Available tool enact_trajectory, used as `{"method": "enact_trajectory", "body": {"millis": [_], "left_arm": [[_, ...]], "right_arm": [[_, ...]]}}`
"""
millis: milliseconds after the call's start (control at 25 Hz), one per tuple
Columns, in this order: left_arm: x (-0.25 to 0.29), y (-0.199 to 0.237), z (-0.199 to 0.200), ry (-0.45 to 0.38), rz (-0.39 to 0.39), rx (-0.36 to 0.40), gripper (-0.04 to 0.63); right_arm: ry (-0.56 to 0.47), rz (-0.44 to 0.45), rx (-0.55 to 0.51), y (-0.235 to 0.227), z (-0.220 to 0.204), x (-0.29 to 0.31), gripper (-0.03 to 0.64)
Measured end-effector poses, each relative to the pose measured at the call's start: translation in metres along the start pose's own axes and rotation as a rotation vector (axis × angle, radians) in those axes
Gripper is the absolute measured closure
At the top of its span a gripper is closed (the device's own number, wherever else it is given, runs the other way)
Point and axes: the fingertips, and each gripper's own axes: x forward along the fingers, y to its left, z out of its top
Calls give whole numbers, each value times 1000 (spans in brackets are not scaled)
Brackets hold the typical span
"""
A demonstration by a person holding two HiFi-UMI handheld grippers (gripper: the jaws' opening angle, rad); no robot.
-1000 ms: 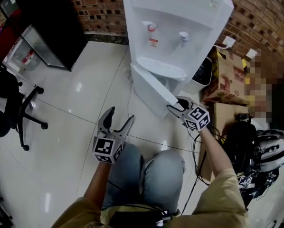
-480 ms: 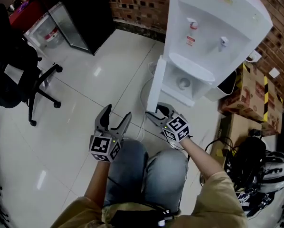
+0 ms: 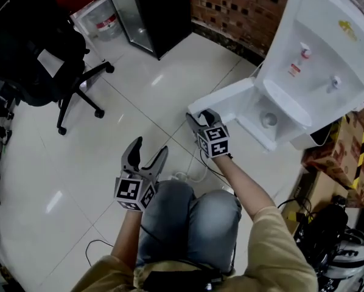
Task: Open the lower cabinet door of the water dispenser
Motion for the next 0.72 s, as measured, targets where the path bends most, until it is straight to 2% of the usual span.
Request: {"method": "enact_trajectory", "body": {"millis": [120, 360, 440, 520, 600, 720], "left_arm": [[-9, 14, 0, -7, 28, -11, 264], [-6, 11, 0, -29, 15, -34, 264], [-5, 6, 1, -34, 1, -41, 264], [-3, 0, 2, -36, -18, -42, 264], [1, -8, 3, -25, -43, -39, 264], [7, -30, 8, 29, -97, -52, 264]], "right_arm": [[-38, -45, 28, -2, 6, 18, 361], [-39, -20, 92, -3, 9, 27, 359], [-34, -6, 129, -1, 5, 19, 351], [-18, 12, 141, -1, -1, 7, 284], [15, 27, 107, -1, -6, -10, 247], [89, 6, 88, -9, -21, -59, 247]]}}
